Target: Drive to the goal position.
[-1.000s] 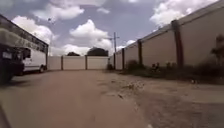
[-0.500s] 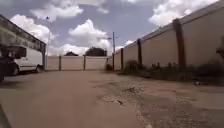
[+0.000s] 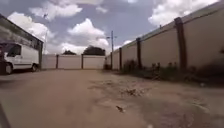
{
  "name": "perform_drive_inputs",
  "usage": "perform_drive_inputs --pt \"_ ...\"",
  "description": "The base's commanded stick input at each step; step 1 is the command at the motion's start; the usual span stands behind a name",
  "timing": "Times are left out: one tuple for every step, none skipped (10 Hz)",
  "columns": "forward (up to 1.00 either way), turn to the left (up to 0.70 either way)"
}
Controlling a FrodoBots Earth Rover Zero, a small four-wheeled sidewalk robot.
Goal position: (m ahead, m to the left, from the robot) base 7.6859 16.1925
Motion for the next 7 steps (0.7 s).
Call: perform_drive_inputs --pt "0.60 -0.09" --pt "0.60 -0.09" --pt "0.60 -0.09" --pt "0.60 -0.09" --pt "0.60 -0.09" --pt "0.60 -0.09" --pt "0.60 -0.09"
